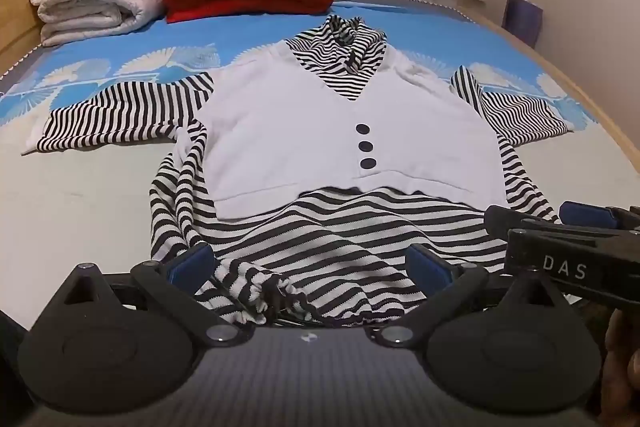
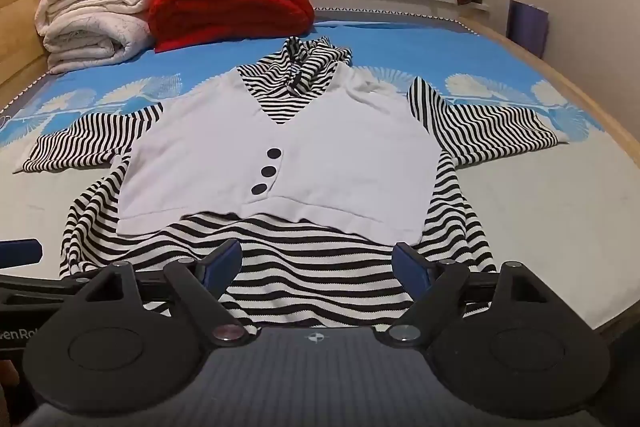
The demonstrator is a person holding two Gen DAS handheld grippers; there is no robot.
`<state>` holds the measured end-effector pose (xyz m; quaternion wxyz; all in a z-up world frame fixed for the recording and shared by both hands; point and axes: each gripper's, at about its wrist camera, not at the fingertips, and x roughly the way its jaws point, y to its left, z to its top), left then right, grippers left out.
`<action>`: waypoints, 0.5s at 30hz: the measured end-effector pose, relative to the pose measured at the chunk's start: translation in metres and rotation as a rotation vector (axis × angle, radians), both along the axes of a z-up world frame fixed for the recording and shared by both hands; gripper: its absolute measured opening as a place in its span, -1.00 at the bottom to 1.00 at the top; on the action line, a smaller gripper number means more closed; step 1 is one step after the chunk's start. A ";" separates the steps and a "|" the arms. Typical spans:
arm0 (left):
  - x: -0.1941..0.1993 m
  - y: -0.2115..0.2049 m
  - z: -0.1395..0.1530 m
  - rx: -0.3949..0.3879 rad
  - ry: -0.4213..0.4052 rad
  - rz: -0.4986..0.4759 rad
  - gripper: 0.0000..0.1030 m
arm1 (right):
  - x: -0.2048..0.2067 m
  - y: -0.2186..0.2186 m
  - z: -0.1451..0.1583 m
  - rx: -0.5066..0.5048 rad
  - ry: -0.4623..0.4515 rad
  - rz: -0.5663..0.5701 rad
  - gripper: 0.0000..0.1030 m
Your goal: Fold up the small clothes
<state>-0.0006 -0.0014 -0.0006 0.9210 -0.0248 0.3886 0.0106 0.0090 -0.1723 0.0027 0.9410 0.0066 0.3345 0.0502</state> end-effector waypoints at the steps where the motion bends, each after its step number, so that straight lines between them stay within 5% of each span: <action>1: 0.000 0.000 0.000 -0.002 0.001 0.000 0.98 | 0.001 0.001 0.001 0.000 0.001 0.000 0.61; 15: -0.002 0.002 -0.004 -0.004 0.004 0.000 0.98 | 0.000 -0.001 -0.001 -0.001 -0.009 0.000 0.62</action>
